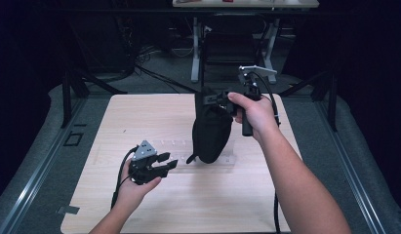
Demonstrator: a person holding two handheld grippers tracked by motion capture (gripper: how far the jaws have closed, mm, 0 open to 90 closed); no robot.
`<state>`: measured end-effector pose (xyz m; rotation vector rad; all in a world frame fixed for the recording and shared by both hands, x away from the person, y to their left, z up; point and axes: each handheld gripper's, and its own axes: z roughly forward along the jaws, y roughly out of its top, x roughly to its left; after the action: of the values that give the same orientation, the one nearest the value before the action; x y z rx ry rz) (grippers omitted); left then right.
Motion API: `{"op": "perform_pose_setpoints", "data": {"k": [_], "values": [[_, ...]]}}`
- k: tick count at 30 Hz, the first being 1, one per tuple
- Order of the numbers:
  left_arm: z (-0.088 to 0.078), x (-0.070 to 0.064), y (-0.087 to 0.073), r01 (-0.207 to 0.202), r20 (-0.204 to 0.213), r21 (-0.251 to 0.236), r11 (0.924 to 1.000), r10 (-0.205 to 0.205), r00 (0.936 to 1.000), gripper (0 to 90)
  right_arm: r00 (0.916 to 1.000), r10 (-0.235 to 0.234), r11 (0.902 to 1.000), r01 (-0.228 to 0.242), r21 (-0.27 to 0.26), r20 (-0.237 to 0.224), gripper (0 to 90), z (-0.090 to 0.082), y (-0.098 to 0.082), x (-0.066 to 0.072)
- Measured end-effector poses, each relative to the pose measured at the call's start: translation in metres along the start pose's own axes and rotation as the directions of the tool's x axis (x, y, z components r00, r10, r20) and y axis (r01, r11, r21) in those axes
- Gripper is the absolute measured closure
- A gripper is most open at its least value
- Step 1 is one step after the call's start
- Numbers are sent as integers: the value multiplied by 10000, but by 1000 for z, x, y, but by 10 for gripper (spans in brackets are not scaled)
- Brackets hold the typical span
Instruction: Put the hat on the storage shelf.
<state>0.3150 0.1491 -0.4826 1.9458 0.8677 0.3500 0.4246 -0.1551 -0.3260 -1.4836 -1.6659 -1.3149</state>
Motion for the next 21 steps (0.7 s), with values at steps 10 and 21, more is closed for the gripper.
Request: {"op": "perform_pose_setpoints", "data": {"k": [10, 21], "values": [[7, -11, 14, -298, 183, 89, 9995, 296, 9994, 575, 10000, -9, 10000, 9, -25, -20, 874, 3, 0, 1], [12, -20, 24, -490, 359, 106, 9987, 486, 9982, 618, 10000, -56, 10000, 56, -5, -24, 873, 6, 0, 3]]}}
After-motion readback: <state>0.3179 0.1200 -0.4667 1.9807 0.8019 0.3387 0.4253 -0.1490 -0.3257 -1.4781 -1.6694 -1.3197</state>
